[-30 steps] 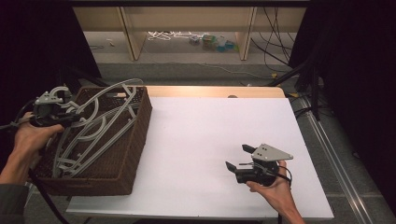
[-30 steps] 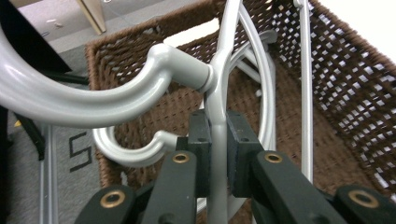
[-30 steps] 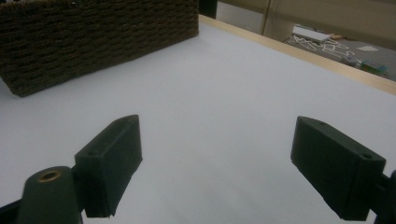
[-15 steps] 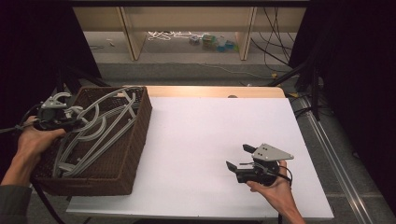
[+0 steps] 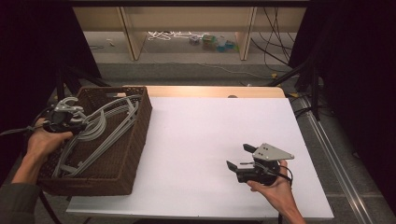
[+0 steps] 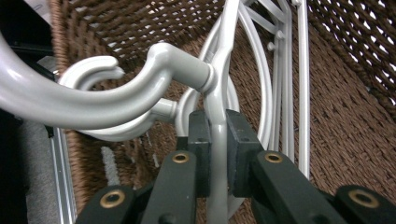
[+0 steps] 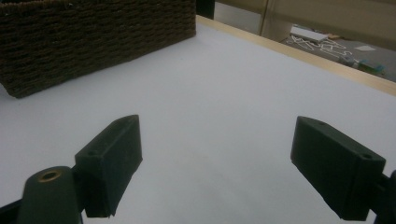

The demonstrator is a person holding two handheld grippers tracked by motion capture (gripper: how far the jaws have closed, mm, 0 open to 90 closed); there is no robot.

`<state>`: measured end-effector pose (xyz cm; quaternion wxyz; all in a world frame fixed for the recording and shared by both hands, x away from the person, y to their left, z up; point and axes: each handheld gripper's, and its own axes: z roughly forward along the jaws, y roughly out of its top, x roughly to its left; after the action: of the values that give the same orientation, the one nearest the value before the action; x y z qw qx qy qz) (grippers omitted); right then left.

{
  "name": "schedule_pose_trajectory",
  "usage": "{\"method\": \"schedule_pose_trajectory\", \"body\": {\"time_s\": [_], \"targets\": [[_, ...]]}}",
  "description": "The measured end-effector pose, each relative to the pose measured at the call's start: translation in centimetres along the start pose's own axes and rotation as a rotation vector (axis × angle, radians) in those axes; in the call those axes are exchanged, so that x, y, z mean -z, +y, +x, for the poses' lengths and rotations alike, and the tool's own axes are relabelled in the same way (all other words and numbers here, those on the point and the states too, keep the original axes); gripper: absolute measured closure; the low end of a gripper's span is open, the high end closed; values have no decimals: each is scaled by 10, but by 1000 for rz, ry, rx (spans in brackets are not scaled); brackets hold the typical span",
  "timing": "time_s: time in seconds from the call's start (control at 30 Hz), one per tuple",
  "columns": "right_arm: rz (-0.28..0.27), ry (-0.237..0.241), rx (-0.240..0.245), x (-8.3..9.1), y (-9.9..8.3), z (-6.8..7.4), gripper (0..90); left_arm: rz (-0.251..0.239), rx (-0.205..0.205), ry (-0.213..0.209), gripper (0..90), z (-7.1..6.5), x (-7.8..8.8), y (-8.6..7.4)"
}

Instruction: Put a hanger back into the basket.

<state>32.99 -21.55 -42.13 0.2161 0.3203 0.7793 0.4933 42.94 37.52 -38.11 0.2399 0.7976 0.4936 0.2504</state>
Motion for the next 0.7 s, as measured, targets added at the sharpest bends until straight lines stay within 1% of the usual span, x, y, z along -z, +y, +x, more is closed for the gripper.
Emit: {"method": "schedule_pose_trajectory", "body": {"time_s": [0.03,0.13,0.17,0.2,0.33,0.4,0.47,0.57,0.6,0.67,0.7], "targets": [[10,1,3,0,0,-1,174,9,-3,-2,820,-2,-3,0],[-1,-3,0,0,0,0,174,11,-2,1,819,-4,-6,0],[11,5,2,0,0,0,174,29,-14,7,820,-5,-9,0],[11,3,4,0,0,0,174,35,-15,9,820,-5,-10,0],[7,1,2,0,0,0,174,37,-6,7,820,-6,-14,-2],[8,2,3,0,-1,0,174,45,-3,0,819,-9,-19,-3],[12,5,2,0,0,-1,174,47,8,10,818,-10,-21,-4],[7,1,3,0,-1,0,174,41,6,14,817,-10,-21,-5],[7,1,4,0,-1,0,174,42,4,21,813,-10,-21,-5],[14,5,2,0,0,-1,174,48,-6,41,755,-11,-21,-5],[10,7,0,0,0,0,174,47,-4,48,726,-12,-20,-5]]}}
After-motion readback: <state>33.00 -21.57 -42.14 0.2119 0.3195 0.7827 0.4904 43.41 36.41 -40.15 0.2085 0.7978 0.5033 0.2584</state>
